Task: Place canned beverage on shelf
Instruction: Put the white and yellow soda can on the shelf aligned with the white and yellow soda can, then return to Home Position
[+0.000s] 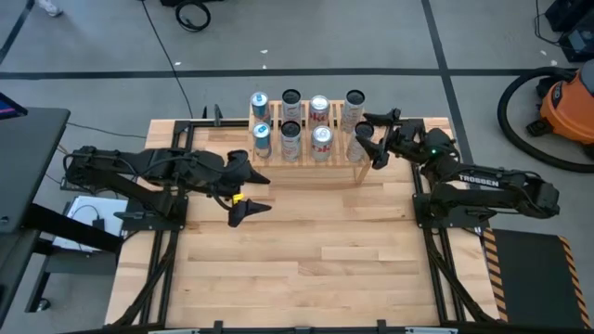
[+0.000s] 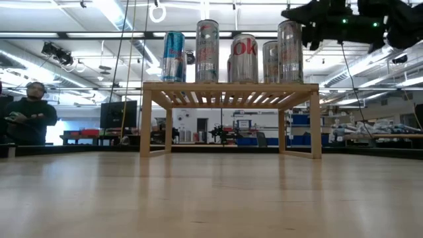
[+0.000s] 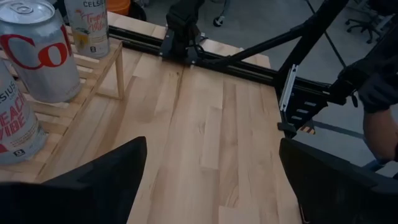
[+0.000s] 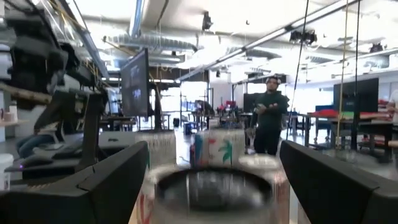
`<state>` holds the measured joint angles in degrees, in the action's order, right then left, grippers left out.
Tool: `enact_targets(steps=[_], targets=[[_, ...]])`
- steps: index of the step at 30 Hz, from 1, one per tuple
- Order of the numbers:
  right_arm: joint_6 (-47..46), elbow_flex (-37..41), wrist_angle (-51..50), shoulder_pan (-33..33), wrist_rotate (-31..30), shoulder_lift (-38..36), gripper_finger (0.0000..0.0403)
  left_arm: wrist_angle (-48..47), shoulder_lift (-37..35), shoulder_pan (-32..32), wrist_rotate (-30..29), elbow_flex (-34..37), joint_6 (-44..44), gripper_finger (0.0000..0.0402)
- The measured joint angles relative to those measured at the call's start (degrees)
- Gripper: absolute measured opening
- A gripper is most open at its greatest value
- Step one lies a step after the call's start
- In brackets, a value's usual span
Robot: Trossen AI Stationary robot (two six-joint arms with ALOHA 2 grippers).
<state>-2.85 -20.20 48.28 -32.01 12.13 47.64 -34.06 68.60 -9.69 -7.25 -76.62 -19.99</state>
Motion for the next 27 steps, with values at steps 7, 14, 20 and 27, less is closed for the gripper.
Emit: enact_targets(steps=[7, 14, 20, 27], targets=[[-1.33, -6.41, -4.75, 0.0, 0.08, -0.11, 0.0376, -2.44, -1.72, 0.18, 1.53, 0.02, 1.03, 0.0369], [-3.65, -10.35, -11.61, -0.09, 1.52, -5.51, 0.0376, -6.35, -8.81, 0.26, 2.86, 0.07, 1.19, 0.0369], [-3.65, -10.41, -20.95, -0.07, 2.76, -15.13, 0.0376, -5.53, -17.03, -0.18, 2.24, 4.8, 4.28, 0.0369], [-4.15, -10.41, -36.07, -0.07, 6.0, -26.04, 0.0376, 8.35, -28.19, -0.17, 1.95, 22.11, 5.91, 0.0369]])
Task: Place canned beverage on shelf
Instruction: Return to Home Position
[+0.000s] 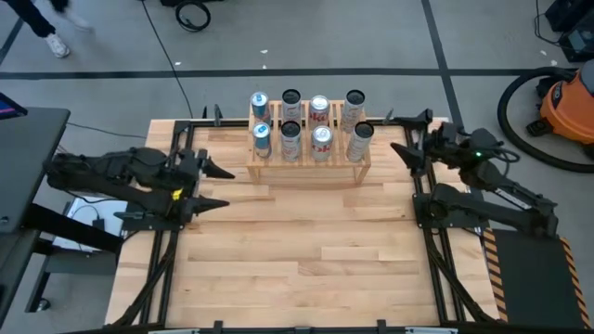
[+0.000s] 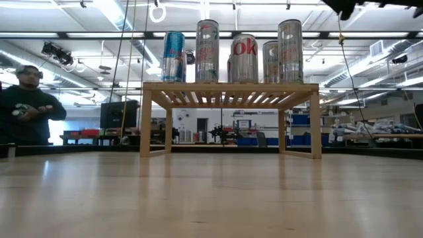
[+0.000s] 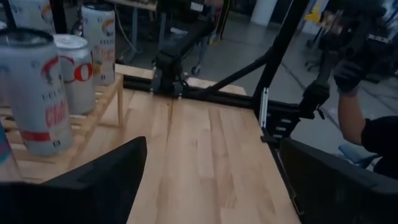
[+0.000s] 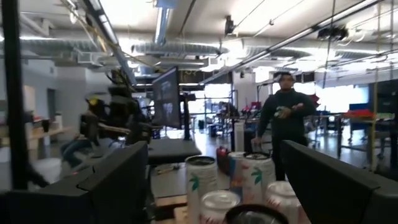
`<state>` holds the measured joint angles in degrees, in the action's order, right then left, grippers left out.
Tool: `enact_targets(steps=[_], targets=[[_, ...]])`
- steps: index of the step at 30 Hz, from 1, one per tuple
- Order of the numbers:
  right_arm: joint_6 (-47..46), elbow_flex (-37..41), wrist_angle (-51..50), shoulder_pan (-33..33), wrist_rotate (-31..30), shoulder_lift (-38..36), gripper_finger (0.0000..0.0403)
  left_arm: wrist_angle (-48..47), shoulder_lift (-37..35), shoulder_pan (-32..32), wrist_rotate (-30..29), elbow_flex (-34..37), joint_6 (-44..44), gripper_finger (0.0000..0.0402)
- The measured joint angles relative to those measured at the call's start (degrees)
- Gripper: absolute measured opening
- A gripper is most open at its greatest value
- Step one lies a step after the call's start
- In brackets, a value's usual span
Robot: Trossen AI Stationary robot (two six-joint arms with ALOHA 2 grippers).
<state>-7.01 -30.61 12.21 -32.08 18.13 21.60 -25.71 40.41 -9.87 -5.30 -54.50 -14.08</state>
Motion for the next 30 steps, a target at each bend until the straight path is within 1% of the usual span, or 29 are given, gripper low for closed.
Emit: enact_targets(steps=[7, 11, 16, 22, 25, 30], targets=[[-2.03, 0.0, -11.31, 0.02, 3.97, -7.18, 0.0376, 15.75, -11.0, 0.07, 0.0, 20.97, -0.23, 0.0369], [-1.94, 0.02, -17.04, 0.02, 4.27, -10.25, 0.0376, 21.74, -15.79, 0.07, -0.01, 29.43, -0.54, 0.0369], [-1.6, 2.52, -21.08, 0.02, 4.22, -14.56, 0.0376, 27.11, -18.99, 0.07, -0.02, 36.16, 0.42, 0.0369], [-2.05, 9.76, -20.92, 0.02, 4.07, -21.69, 0.0376, 33.74, -20.53, 0.04, 0.0, 43.51, 1.65, 0.0369], [-2.01, 12.33, -20.63, 0.13, 4.35, -21.19, 0.0376, 36.8, -20.69, 0.04, 1.02, 46.73, 3.06, 0.0369], [-4.21, 18.04, -16.2, 0.13, 4.46, -21.3, 0.0376, 41.27, -20.69, -0.02, 1.48, 51.5, 3.92, 0.0369]])
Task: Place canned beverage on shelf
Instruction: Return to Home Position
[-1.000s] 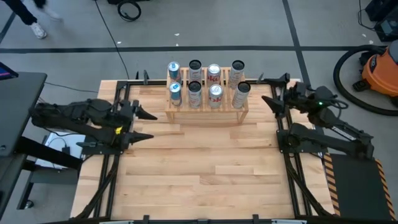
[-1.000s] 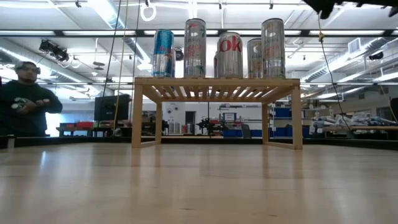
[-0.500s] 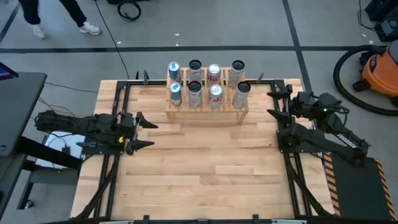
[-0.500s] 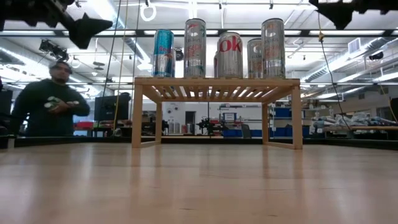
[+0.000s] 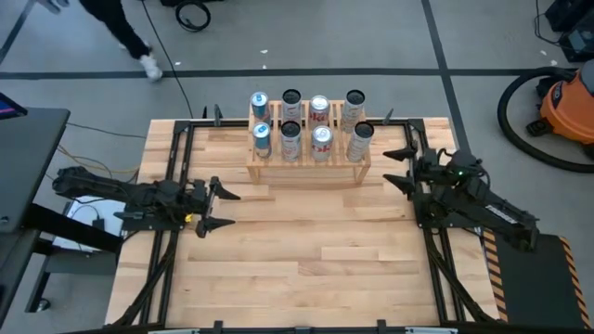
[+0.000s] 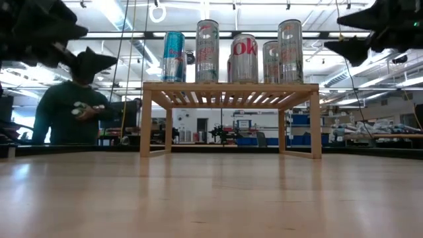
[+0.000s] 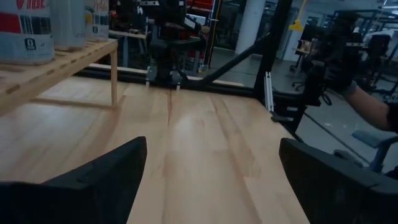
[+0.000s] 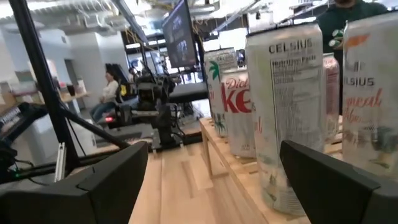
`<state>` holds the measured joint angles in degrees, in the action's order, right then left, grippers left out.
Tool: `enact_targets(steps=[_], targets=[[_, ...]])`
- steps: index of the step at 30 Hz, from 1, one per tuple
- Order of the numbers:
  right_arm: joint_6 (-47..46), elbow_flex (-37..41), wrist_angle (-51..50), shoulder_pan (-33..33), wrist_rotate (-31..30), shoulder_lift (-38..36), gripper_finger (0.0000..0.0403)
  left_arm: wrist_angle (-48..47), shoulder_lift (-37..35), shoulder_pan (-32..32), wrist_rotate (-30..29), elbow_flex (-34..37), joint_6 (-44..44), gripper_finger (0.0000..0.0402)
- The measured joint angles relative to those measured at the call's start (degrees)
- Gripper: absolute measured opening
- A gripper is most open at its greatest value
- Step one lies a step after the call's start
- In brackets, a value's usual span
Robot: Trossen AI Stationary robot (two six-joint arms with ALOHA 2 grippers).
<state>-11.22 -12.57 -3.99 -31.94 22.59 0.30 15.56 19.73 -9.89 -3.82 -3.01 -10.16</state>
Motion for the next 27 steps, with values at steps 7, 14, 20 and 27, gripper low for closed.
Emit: enact_targets(steps=[7, 14, 20, 27], targets=[[-2.6, 7.05, 8.85, 0.0, 0.79, -0.17, 0.0376, 1.7, 0.04, 0.0, 0.03, 2.49, 2.86, 0.0369], [-2.65, 11.33, 12.02, 0.0, 1.18, -0.18, 0.0376, 0.54, 0.07, 0.0, 0.01, 2.51, 3.83, 0.0369], [-1.91, 12.19, 10.51, 0.0, 1.14, -0.13, 0.0376, -1.42, 0.09, 0.0, 0.01, 2.54, 4.31, 0.0369], [1.26, 12.19, 8.07, 0.0, 0.34, -0.05, 0.0376, -2.31, 0.11, 0.0, 0.0, 2.54, 10.01, 0.0369]])
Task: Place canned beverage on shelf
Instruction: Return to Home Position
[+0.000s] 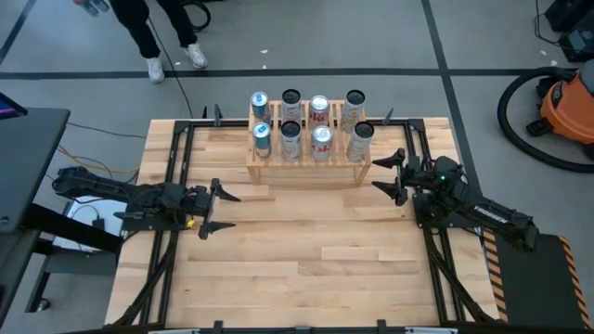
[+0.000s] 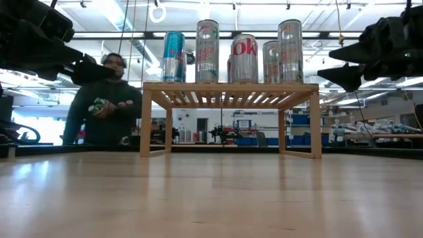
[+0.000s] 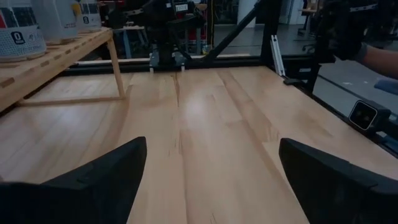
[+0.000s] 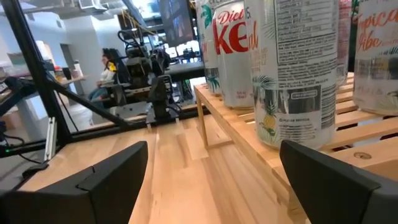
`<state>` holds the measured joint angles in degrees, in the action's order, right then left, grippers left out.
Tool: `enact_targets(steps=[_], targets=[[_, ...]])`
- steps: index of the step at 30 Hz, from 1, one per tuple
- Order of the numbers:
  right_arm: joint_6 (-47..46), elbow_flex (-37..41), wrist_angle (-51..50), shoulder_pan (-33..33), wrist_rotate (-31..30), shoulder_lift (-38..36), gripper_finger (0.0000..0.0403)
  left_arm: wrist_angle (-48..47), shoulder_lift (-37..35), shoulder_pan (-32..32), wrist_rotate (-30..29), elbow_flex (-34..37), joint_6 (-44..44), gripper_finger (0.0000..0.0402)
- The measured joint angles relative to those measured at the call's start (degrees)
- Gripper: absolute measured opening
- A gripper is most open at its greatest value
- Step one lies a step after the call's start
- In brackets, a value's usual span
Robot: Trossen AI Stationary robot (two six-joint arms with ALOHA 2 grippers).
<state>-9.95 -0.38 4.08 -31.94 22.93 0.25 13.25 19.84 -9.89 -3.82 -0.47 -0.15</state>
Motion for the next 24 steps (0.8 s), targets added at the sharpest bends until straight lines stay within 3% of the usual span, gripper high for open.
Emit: enact_targets(steps=[24], targets=[[0.67, 0.0, 0.73, 0.09, -0.56, -0.07, 0.0376, -0.35, 0.0, 0.24, -0.35, 0.04, -0.67, 0.0369]])
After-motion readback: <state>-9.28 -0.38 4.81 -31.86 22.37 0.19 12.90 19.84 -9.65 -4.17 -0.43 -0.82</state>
